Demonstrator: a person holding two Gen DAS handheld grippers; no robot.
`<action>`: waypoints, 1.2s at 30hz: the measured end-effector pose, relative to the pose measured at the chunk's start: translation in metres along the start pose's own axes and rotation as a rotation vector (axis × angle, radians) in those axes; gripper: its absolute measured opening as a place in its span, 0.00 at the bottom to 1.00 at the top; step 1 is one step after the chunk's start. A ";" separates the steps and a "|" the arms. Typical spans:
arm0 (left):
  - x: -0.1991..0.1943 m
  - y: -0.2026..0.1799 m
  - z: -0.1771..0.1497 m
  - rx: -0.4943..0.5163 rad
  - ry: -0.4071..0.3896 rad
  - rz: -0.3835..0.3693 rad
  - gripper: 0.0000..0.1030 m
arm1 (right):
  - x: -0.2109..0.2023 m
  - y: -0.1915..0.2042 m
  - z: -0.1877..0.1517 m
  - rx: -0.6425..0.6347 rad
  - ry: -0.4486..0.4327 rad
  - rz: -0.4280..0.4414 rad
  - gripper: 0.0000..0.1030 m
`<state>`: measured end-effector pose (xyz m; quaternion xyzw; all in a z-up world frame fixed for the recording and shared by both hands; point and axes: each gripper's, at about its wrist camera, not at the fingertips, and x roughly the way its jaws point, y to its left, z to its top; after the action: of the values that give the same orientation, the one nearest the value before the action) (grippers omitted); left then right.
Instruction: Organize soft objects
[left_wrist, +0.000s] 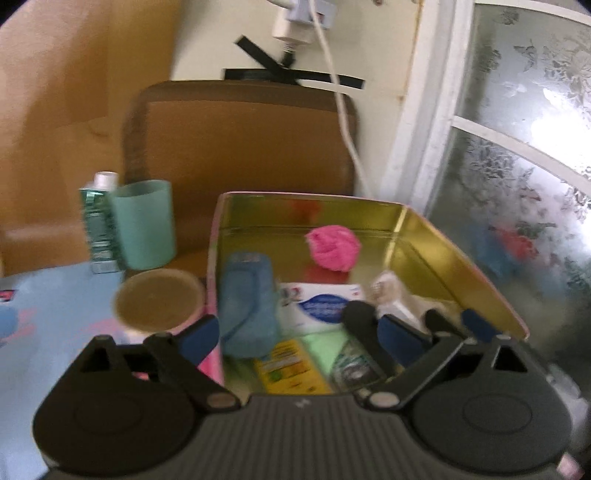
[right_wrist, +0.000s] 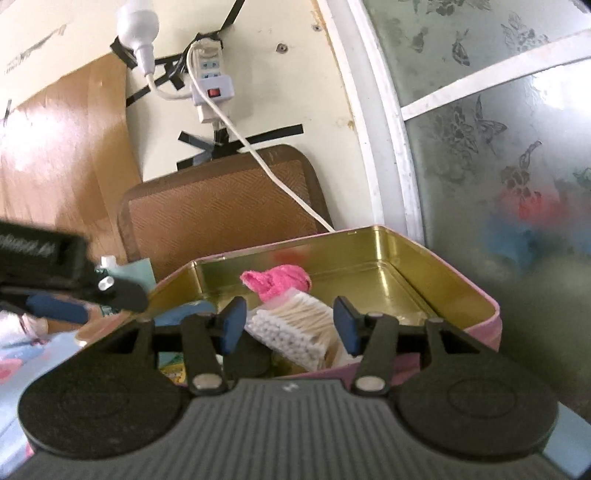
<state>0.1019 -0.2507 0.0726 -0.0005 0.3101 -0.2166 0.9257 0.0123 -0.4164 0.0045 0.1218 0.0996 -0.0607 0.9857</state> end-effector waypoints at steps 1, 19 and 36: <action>-0.005 0.002 -0.002 0.006 0.003 0.023 0.93 | -0.001 -0.001 0.002 0.010 -0.012 0.001 0.53; -0.089 0.024 -0.063 0.053 0.045 0.170 1.00 | -0.093 0.056 -0.016 0.148 -0.053 0.054 0.76; -0.168 0.056 -0.128 -0.003 -0.049 0.238 1.00 | -0.151 0.105 -0.037 0.258 0.065 0.107 0.89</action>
<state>-0.0691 -0.1156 0.0582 0.0295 0.2857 -0.1044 0.9521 -0.1258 -0.2914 0.0248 0.2545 0.1164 -0.0165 0.9599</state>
